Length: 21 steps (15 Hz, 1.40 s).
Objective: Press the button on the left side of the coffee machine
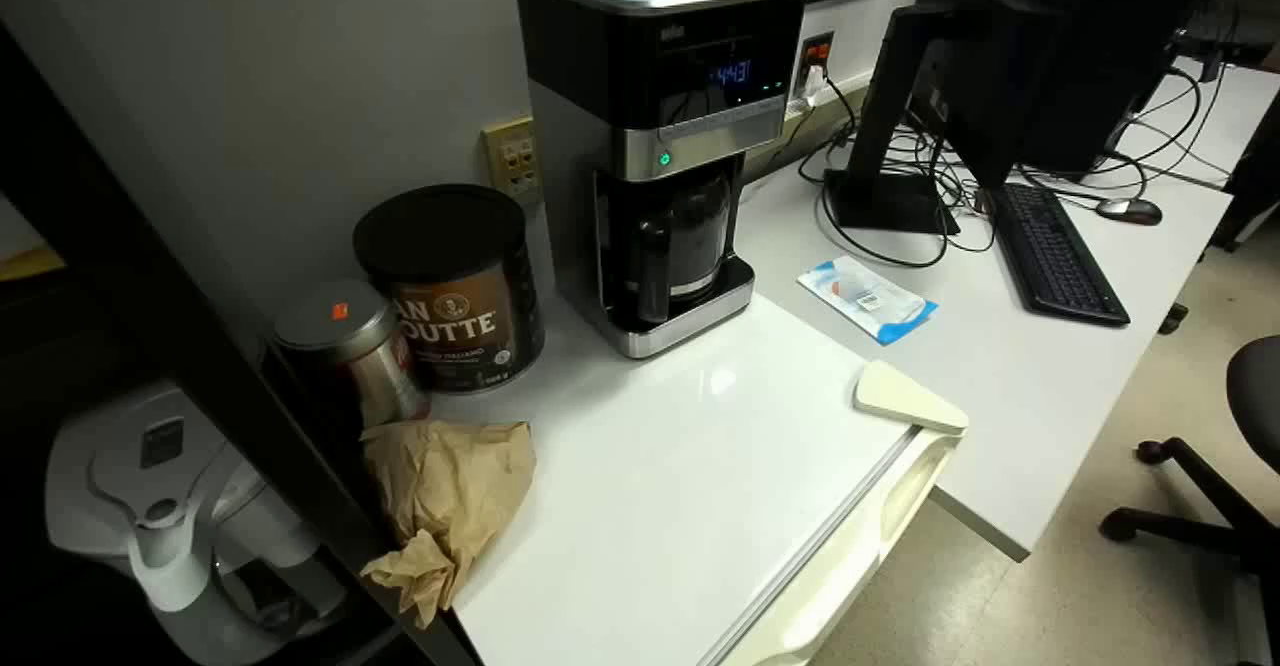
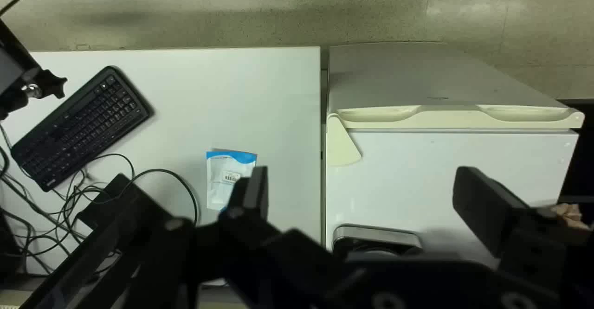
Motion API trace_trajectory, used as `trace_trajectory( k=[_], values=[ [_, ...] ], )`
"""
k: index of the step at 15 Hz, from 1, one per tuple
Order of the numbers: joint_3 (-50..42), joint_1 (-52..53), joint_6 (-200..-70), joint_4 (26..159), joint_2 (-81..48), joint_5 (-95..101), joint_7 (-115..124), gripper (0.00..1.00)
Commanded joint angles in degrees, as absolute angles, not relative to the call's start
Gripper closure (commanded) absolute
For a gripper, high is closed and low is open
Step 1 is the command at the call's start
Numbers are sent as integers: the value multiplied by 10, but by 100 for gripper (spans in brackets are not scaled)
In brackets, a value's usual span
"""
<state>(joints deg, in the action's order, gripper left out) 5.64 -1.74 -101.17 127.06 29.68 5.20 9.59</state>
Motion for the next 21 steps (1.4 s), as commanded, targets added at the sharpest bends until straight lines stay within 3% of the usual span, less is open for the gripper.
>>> trace_trajectory(
  k=[1,10,21],
  values=[
    [51,-11,-1010,1269,296,55,98,0],
    [52,-10,-1025,1273,281,57,96,0],
    [82,19,-1277,1318,124,127,84,0]
  ],
)
